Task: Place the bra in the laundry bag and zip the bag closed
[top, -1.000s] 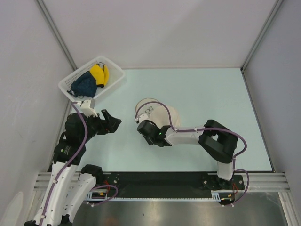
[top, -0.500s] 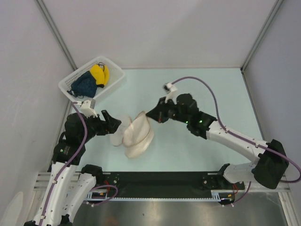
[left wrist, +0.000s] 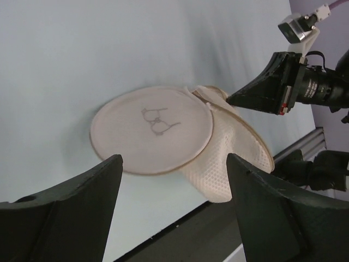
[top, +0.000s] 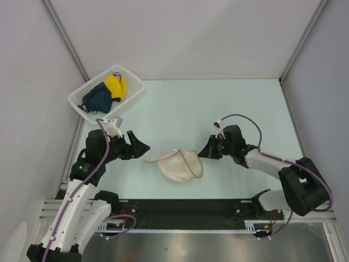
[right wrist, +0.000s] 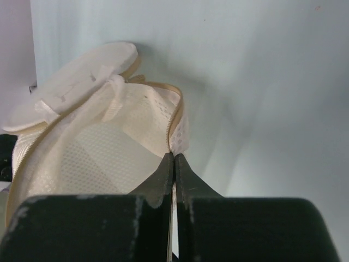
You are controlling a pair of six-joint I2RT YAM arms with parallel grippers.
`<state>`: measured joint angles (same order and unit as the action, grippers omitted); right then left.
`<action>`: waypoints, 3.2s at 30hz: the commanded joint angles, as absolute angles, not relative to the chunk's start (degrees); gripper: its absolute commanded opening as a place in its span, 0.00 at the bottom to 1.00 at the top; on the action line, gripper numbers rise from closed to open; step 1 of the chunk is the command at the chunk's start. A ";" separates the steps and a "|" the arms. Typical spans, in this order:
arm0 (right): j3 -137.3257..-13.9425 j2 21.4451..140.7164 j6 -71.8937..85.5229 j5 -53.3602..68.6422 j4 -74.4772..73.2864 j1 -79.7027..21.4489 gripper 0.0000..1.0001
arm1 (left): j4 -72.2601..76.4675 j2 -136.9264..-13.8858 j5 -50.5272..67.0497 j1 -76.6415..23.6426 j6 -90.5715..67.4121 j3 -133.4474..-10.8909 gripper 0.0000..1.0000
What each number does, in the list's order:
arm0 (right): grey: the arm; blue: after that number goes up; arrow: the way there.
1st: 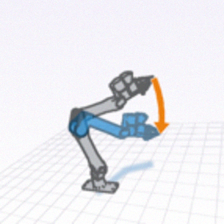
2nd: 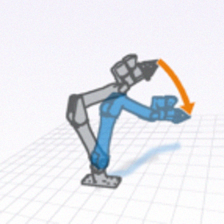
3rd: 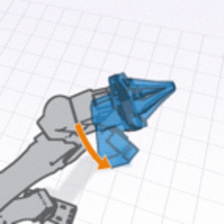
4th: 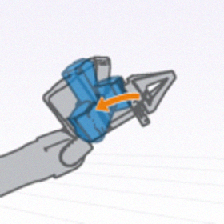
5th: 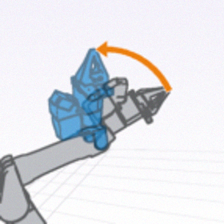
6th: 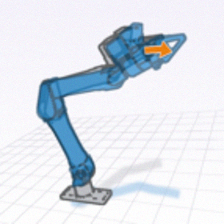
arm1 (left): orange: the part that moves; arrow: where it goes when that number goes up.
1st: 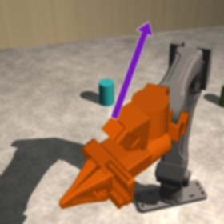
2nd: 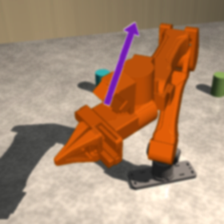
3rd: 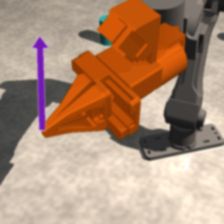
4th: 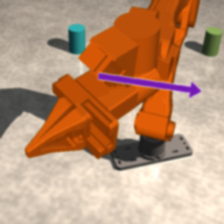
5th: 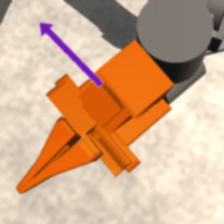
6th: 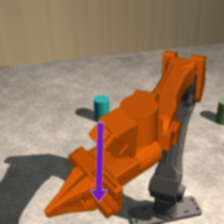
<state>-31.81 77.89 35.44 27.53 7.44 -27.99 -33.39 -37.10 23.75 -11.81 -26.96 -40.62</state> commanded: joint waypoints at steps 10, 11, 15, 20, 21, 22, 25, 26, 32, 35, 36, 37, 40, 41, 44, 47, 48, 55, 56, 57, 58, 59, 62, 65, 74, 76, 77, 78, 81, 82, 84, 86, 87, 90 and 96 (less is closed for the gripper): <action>-31.82 65.74 31.46 25.15 6.06 -29.97 0.00 | -21.80 -35.06 16.89 -29.78 -42.35 -32.87 0.85; -31.90 65.92 31.73 24.35 6.06 -30.14 0.00 | -21.62 -37.24 15.74 -33.10 -42.80 -32.87 0.85; -31.12 66.27 32.34 20.93 6.06 -31.81 0.00 | -20.48 -44.97 10.03 -41.73 -43.77 -34.10 0.85; -30.85 66.36 31.12 16.09 2.22 -33.83 0.00 | -20.74 -52.73 4.40 -47.20 -40.35 -37.61 0.86; -30.94 66.01 30.59 15.30 1.15 -33.92 0.00 | -20.92 -53.69 3.87 -47.20 -39.21 -37.88 0.86; -31.46 65.31 29.89 14.16 0.36 -34.10 0.01 | -21.09 -53.88 2.74 -47.20 -38.50 -38.23 0.86; -33.47 63.47 28.48 12.22 -4.73 -34.10 0.01 | -21.62 -53.53 0.80 -47.20 -36.39 -39.29 0.86; -34.01 62.94 28.13 11.78 -7.10 -34.19 0.01 | -21.36 -53.44 0.79 -47.20 -35.95 -39.55 0.86; -34.72 58.37 27.33 9.41 -11.42 -34.45 0.13 | -19.96 -58.08 4.37 -47.20 -33.05 -41.31 0.85; -35.07 57.66 27.07 8.53 -13.88 -34.54 0.32 | -18.11 -62.64 7.38 -47.63 -33.31 -41.66 0.86; -35.16 57.66 26.81 8.26 -14.67 -34.54 0.40 | -18.02 -63.80 7.21 -47.98 -33.48 -41.83 0.85; -35.42 57.66 26.63 8.17 -16.16 -34.80 0.45 | -18.10 -64.94 6.95 -49.12 -33.49 -42.01 0.83; -35.16 57.48 26.54 7.65 -17.57 -35.94 0.51 | -17.58 -70.47 4.40 -51.84 -33.22 -43.24 0.75; -34.72 57.39 26.63 7.39 -17.49 -36.90 0.52 | -17.58 -71.88 3.61 -52.29 -33.22 -44.11 0.74; -33.23 57.66 27.33 6.77 -16.52 -38.92 0.52 | -17.49 -76.89 0.45 -53.17 -33.48 -45.87 0.66; -32.17 57.83 27.86 4.93 -16.44 -40.69 0.51 | -15.05 -79.36 0.26 -53.26 -34.27 -45.71 0.65; -31.99 57.83 27.86 4.05 -16.52 -40.87 0.51 | -14.33 -79.54 0.52 -53.26 -34.45 -45.62 0.66; -30.32 57.39 28.21 2.90 -16.26 -41.22 0.50 | -12.74 -81.83 0.09 -53.35 -35.77 -46.76 0.71; -30.24 57.57 28.13 2.81 -16.35 -41.22 0.50 | -12.83 -80.43 -0.61 -53.35 -36.38 -46.24 0.70; -30.23 57.74 28.04 2.90 -16.35 -41.22 0.50 | -13.01 -79.46 -2.09 -53.26 -36.82 -45.88 0.70; -30.23 57.83 28.04 2.81 -16.52 -41.31 0.49 | -13.01 -78.58 -2.89 -53.44 -37.35 -45.53 0.71; -29.97 57.92 28.12 2.55 -16.61 -41.31 0.49 | -12.57 -77.01 -3.77 -53.52 -38.22 -44.74 0.74; -29.36 58.01 28.47 2.46 -16.00 -41.31 0.48 | -10.11 -77.94 -2.82 -53.53 -37.97 -44.82 0.80; -29.44 58.01 29.18 2.37 -15.38 -41.31 0.47 | -10.98 -81.99 -0.62 -53.53 -37.53 -47.81 0.80; -29.80 58.80 30.32 1.06 -15.39 -41.31 0.45 | -9.15 -88.77 -2.20 -53.53 -37.53 -47.02 0.71; -29.10 59.76 30.59 0.97 -13.64 -41.31 0.45 | -7.48 -89.38 -1.76 -53.53 -37.79 -46.41 0.67; -28.92 61.07 30.85 1.14 -13.10 -41.31 0.45 | -6.95 -89.56 -1.15 -53.53 -37.88 -46.15 0.65; -28.83 61.87 31.11 1.14 -12.14 -41.31 0.44 | -6.42 -89.65 -1.14 -53.53 -37.79 -46.14 0.61; -28.48 64.42 31.29 0.53 -10.47 -41.40 0.43 | -6.15 -89.82 -0.70 -53.53 -36.65 -46.67 0.44; -28.48 64.95 31.20 0.35 -10.37 -41.40 0.42 | -6.67 -89.91 -0.79 -53.53 -36.30 -47.45 0.38; -29.00 66.00 31.11 0.09 -10.81 -41.40 0.36 | -8.51 -89.48 -1.93 -53.53 -34.81 -48.68 0.14; -31.10 65.57 30.94 -2.18 -12.29 -41.74 0.27 | -12.90 -87.99 -4.99 -53.53 -33.14 -51.06 0.02; -32.68 65.04 30.59 -3.85 -16.05 -42.27 0.24 | -16.66 -87.20 -6.23 -53.70 -32.44 -52.02 0.00; -40.58 62.76 29.71 -13.16 -26.66 -46.75 0.11 | -23.70 -82.19 -11.24 -54.05 -29.63 -55.54 0.00; -55.70 63.18 33.31 -32.24 -45.69 -57.38 0.00 | -31.90 -70.60 -14.08 -55.81 -27.07 -63.27 0.00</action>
<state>-46.92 63.79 31.38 -17.10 -32.53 -52.60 -25.87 -79.18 -10.68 -54.61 -30.30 -56.80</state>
